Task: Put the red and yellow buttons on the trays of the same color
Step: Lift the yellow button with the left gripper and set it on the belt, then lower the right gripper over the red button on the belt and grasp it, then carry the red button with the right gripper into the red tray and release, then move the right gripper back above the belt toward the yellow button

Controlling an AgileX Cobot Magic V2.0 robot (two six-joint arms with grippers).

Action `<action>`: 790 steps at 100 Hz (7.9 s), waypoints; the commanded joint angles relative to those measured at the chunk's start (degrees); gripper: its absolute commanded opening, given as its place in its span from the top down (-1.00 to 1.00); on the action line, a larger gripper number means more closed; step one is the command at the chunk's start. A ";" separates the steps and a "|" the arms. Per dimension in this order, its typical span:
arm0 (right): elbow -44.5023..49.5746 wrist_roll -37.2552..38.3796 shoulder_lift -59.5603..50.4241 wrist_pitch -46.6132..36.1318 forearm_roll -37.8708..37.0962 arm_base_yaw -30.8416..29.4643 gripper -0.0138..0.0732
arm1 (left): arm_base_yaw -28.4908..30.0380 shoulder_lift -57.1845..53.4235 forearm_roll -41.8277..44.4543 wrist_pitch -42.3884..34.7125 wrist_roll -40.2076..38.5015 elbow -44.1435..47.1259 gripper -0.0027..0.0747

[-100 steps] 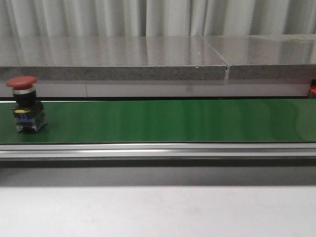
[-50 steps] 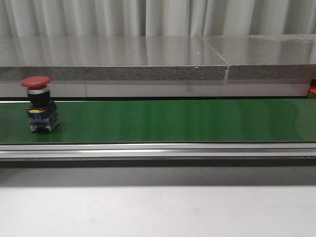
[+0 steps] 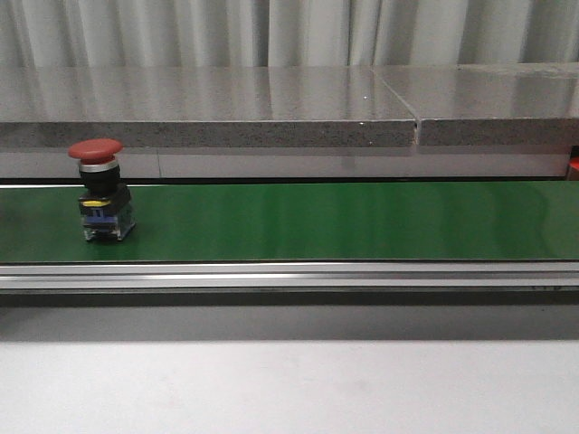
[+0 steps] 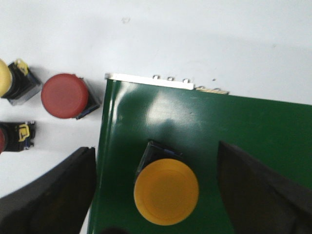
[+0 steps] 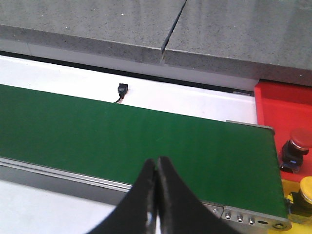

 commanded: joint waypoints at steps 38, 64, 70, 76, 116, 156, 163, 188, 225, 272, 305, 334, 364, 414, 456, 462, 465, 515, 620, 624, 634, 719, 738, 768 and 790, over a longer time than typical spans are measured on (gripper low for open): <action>-1.41 -0.20 0.21 -3.99 -0.48 0.13 0.84 | -9.00 -19.34 -5.73 -12.24 6.65 3.75 0.97; -1.41 -0.20 0.21 -3.99 -0.48 0.13 0.84 | -16.88 -30.79 -0.57 -19.97 6.61 17.33 0.99; -1.41 -0.20 0.21 -4.21 -0.48 0.13 0.84 | -17.62 -33.70 2.11 -22.33 3.57 20.92 0.99; -1.41 -0.20 0.21 -4.36 -0.48 0.13 0.84 | -17.61 -36.18 4.52 -24.18 -0.55 24.30 0.99; -3.88 -0.20 2.94 -3.34 0.71 0.33 0.84 | -17.61 -55.26 3.29 -28.56 -1.48 41.99 0.99; -18.84 -0.20 19.81 -1.24 -1.90 13.32 0.84 | -17.61 -69.12 1.67 -24.95 -1.48 49.37 0.99; -21.80 -0.20 23.54 -0.24 -1.90 16.39 0.83 | -17.61 -69.63 1.67 -24.95 -1.48 49.37 0.99; -34.63 -0.20 38.55 8.82 -1.69 26.21 0.28 | -17.61 -69.70 1.67 -24.95 -1.48 49.37 0.99; -48.94 -0.15 56.17 18.28 2.33 29.99 -0.68 | -17.61 -69.70 1.67 -24.95 -1.48 49.37 0.99; -63.07 0.06 73.50 28.78 0.01 29.70 -0.68 | -17.61 -69.70 1.67 -24.95 -1.48 49.37 0.99; -64.98 0.06 80.27 29.13 -0.48 28.10 -0.68 | -17.61 -69.70 1.67 -24.95 -1.48 49.37 0.99; -64.98 0.06 83.32 28.17 -0.48 25.07 -0.63 | -17.61 -69.70 1.67 -24.95 -1.48 49.37 0.99; -64.98 0.06 83.41 27.39 0.96 25.07 0.30 | -17.61 -69.70 1.67 -24.95 -1.48 49.37 0.99; -64.48 3.07 75.45 29.00 -0.48 21.03 0.43 | -17.61 -69.70 1.67 -24.95 -1.48 49.37 0.99; -64.42 3.42 70.13 30.47 -0.48 1.77 0.43 | -17.61 -69.70 1.67 -24.95 -1.48 49.37 0.99; -64.42 3.73 70.26 30.29 -0.48 -1.68 0.43 | -17.61 -69.70 1.67 -24.95 -1.48 49.37 0.99; -64.42 4.13 70.26 30.05 -0.48 -3.82 0.43 | -17.61 -69.70 1.67 -24.95 -1.48 49.37 0.99; -64.42 11.26 76.41 23.21 -0.48 -26.26 0.43 | -17.61 -69.70 1.67 -24.95 -1.48 49.37 0.99; -72.09 13.60 95.20 19.84 0.35 -29.68 0.41 | -17.61 -69.70 1.67 -24.95 -1.48 49.37 0.99; -72.09 13.60 95.20 19.70 0.35 -29.68 0.37 | -17.61 -69.70 1.67 -24.95 -1.48 49.37 0.99; -72.09 13.32 95.20 19.42 0.35 -29.68 0.00 | -17.61 -69.70 1.67 -24.95 -1.48 49.37 0.99; -57.11 7.11 70.89 11.72 1.75 -21.51 -0.78 | -17.61 -69.70 1.67 -24.95 -1.48 49.37 0.99; -50.36 4.96 62.97 11.98 1.75 -15.78 -0.78 | -17.61 -69.70 1.67 -24.95 -1.48 49.37 0.99; -45.18 4.29 55.63 17.16 2.49 -7.16 -0.78 | -17.61 -69.70 1.67 -24.95 -1.48 49.37 0.99; -45.18 -5.72 55.80 22.37 8.02 -0.86 -0.78 | -17.61 -69.70 1.67 -24.95 -1.48 49.37 0.99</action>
